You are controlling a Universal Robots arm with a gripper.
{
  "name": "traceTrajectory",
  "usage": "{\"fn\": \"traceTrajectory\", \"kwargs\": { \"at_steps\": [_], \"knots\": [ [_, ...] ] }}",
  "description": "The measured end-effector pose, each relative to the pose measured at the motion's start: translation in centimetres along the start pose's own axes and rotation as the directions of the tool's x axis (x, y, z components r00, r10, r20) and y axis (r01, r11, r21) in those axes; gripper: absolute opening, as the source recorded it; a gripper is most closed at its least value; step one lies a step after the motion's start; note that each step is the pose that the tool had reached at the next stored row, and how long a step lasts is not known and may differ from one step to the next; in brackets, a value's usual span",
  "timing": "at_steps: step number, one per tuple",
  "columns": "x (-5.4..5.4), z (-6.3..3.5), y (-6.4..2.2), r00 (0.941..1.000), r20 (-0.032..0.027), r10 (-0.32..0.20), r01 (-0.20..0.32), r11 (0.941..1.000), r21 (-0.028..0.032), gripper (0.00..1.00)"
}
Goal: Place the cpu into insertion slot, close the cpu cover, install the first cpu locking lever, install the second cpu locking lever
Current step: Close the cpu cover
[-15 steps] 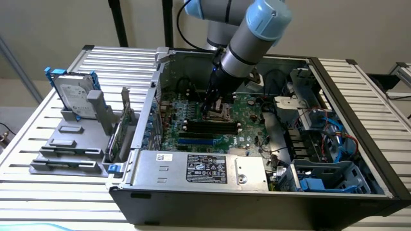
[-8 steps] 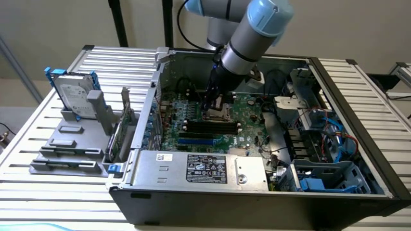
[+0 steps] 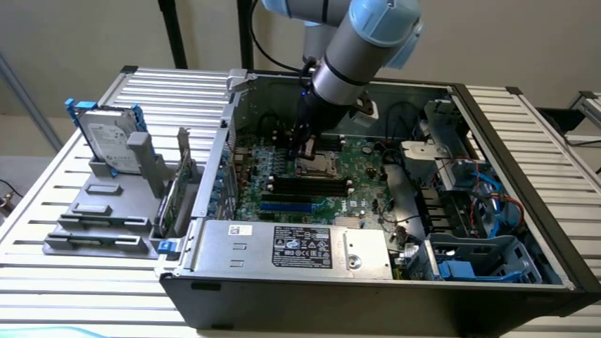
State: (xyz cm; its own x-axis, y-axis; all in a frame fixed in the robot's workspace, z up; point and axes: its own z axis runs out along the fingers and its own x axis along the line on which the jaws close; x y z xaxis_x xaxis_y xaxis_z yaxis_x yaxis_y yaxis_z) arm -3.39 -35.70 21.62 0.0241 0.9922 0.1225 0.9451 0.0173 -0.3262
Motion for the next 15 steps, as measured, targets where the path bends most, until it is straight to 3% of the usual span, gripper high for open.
{"fn": "traceTrajectory", "kwargs": {
  "at_steps": [7,15],
  "knots": [
    [-0.8,0.12,-2.66,1.0,0.0,0.0,0.0,1.0,0.0,0.11],
    [-0.9,0.13,-2.85,1.0,-0.0003,0.0,0.0,1.0,0.0001,0.11]
  ]
}}
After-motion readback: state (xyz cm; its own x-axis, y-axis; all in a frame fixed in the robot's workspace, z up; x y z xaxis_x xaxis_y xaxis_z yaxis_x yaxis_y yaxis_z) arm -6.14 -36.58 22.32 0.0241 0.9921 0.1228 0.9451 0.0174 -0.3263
